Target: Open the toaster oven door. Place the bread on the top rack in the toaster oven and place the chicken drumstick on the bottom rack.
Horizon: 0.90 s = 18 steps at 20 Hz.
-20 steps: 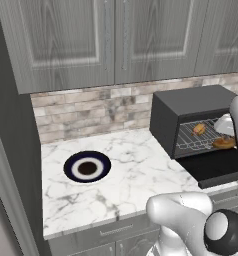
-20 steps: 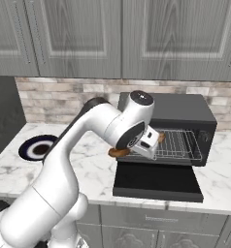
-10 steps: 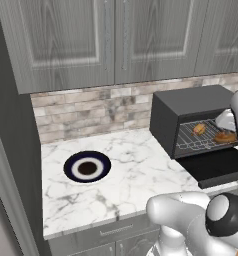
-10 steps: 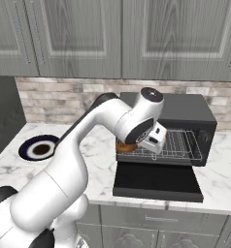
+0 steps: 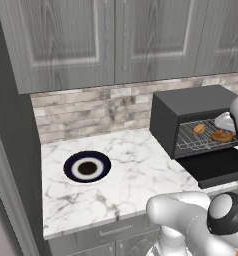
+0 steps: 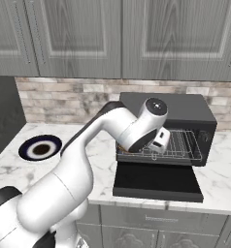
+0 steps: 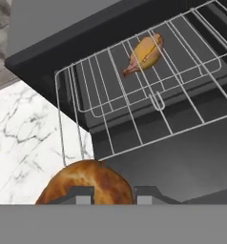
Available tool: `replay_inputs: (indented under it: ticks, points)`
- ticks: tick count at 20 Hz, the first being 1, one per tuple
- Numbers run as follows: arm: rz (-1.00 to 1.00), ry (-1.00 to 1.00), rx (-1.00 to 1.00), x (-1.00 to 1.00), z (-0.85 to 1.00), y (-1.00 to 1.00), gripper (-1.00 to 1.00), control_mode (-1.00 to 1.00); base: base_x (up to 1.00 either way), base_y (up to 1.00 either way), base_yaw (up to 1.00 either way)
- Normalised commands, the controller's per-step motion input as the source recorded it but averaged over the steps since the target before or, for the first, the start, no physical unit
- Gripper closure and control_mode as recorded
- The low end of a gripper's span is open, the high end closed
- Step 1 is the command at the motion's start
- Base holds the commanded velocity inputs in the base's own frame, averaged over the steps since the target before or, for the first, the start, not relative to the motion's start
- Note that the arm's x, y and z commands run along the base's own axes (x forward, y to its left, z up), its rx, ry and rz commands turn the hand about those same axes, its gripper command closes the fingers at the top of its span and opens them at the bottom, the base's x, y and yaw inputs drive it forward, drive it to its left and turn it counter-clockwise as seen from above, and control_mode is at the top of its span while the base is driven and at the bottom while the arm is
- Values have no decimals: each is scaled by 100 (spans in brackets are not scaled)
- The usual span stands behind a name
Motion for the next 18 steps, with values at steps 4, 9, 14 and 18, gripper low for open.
replay_inputs:
  ticks: [4, 9, 14, 18]
  points:
    - [0, 0, 0, 33, -9, -21, 100, -100, 0, 0, 0]
    - [0, 0, 0, 28, -4, -26, 100, -100, 0, 0, 0]
    - [0, 0, 1, 21, -8, -21, 100, -100, 0, 0, 0]
    - [0, -1, 3, 24, -11, -10, 100, -100, 0, 0, 0]
